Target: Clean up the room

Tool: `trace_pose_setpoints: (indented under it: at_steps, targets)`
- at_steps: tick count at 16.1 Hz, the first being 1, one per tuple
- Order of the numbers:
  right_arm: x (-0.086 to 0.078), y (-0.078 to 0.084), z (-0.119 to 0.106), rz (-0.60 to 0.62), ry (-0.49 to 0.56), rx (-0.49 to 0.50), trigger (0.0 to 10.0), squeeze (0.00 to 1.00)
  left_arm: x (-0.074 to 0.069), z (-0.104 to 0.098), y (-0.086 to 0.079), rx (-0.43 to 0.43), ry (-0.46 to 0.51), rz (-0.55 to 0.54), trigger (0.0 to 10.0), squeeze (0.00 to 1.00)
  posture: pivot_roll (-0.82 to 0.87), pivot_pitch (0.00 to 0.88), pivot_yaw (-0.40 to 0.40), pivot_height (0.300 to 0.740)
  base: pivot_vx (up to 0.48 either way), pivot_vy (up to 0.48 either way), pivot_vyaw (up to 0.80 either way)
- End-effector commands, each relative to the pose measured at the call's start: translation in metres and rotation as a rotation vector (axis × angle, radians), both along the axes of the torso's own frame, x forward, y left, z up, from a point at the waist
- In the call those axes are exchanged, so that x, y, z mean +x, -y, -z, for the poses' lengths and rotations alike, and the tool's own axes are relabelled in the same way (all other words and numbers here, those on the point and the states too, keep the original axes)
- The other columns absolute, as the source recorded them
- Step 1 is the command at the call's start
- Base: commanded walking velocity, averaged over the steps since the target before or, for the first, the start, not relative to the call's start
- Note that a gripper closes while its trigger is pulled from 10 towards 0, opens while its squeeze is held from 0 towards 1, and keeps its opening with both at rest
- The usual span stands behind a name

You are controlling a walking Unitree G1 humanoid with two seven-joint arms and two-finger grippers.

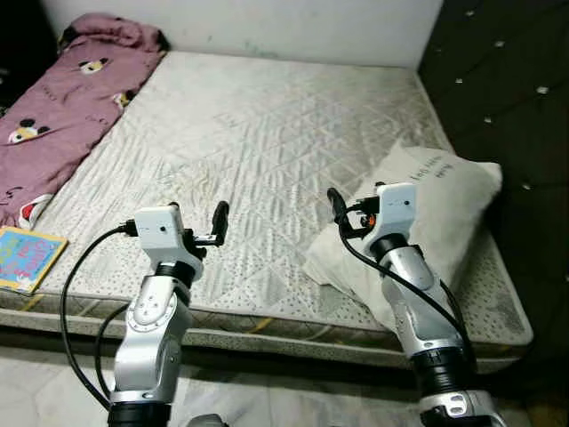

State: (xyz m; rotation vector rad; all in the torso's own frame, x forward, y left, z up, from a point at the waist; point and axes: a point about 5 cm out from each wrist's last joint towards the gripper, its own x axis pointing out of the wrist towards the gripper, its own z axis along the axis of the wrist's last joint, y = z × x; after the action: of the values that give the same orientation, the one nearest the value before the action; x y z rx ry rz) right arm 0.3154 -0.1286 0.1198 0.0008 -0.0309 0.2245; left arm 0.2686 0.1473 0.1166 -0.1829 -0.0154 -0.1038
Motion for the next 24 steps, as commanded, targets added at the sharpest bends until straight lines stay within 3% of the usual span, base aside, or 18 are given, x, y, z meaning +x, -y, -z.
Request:
trace_pose_setpoints:
  at_steps: [1,9,15,24]
  targets:
    - [0.0006,0.0056,-0.0013,0.021,0.004,-0.006,10.0,0.0,0.0006,-0.0046,0.0027,-0.005,0.018,0.013,10.0,0.0,-0.09,0.0,-0.014,0.74,0.311,0.0,0.0]
    - [0.0011,0.0058,0.0004,0.026,-0.007,0.0,10.0,0.0,0.0043,-0.0004,0.0012,0.015,-0.019,-0.03,10.0,0.0,-0.08,0.0,-0.011,0.74,0.07,0.0,0.0]
    - [0.0013,0.0059,0.0004,0.029,-0.006,0.0,10.0,0.0,0.0044,-0.0018,0.0019,0.018,-0.011,-0.023,10.0,0.0,-0.08,0.0,-0.011,0.74,0.0,0.0,-0.35]
    - [0.002,0.0078,0.0014,0.029,-0.013,-0.006,10.0,0.0,0.004,-0.0017,0.004,0.008,-0.01,-0.017,10.0,0.0,-0.09,0.0,-0.018,0.74,0.0,-0.438,0.0]
